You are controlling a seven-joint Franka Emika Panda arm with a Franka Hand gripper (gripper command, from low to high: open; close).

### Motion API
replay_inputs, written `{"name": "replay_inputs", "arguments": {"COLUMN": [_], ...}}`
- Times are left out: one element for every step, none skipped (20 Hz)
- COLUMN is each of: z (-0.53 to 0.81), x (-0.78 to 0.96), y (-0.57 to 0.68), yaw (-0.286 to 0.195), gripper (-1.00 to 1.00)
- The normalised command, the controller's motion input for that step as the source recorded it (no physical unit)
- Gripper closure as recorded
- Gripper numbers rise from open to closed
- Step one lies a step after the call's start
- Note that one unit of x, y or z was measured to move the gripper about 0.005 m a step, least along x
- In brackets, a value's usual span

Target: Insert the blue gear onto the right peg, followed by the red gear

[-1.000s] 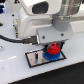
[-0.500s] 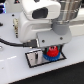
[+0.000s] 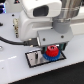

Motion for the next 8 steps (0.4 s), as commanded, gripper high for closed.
{"name": "replay_inputs", "arguments": {"z": [0.17,0.01,0.00,0.00,-0.01,0.00,0.00,0.00], "x": [0.00,0.00,0.00,-0.01,0.00,0.00,0.00,0.00], "y": [0.00,0.00,0.00,0.00,0.00,0.00,0.00,0.00], "yaw": [0.000,0.000,0.000,0.000,0.000,0.000,0.000,0.000], "gripper": [-1.00,-1.00,-1.00,-1.00,-1.00,-1.00,-1.00,-1.00]}}
